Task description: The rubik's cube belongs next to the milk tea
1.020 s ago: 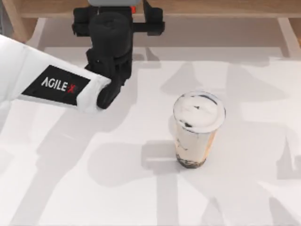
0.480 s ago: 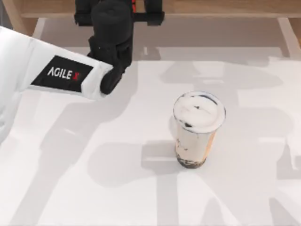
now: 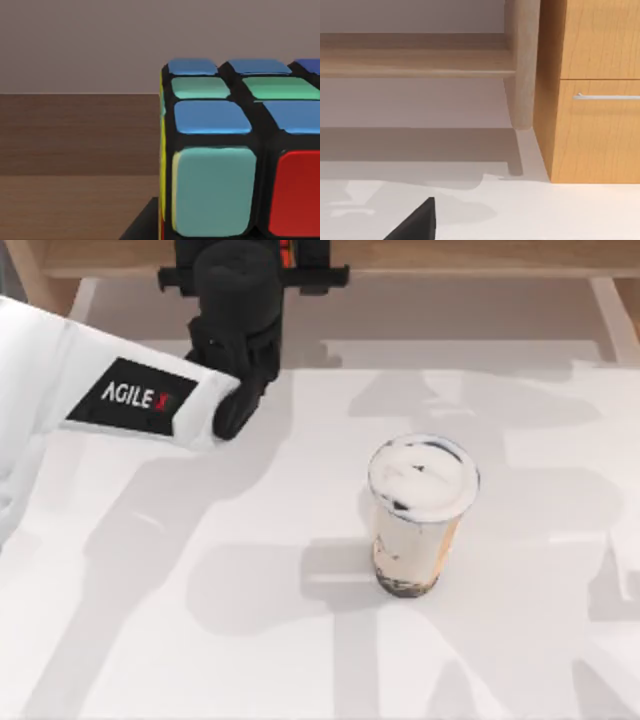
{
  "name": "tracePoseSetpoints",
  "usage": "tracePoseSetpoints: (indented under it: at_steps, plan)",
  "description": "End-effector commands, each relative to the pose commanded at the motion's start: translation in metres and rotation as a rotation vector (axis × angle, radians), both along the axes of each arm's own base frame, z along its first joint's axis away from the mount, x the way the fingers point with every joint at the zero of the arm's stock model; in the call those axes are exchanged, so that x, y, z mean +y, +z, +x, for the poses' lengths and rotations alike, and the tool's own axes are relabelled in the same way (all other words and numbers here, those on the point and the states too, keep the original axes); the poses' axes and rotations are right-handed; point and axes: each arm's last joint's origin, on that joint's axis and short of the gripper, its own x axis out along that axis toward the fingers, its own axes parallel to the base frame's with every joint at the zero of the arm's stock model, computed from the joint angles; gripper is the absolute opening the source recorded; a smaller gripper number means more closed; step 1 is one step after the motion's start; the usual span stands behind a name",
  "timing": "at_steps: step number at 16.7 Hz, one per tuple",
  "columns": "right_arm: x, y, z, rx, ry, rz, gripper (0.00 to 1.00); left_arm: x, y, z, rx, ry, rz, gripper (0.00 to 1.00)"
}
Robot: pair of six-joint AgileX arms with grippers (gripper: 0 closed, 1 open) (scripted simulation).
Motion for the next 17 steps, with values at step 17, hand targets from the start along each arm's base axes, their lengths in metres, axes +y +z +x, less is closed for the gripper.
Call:
tracePoseSetpoints:
  at_steps: [17]
  plan:
    - [0.0000, 0.0000, 0.0000, 0.000, 0.000, 0.000, 1.00, -0.0013, 0.0051, -0.0008, -0.002, -0.003, 0.001, 0.00]
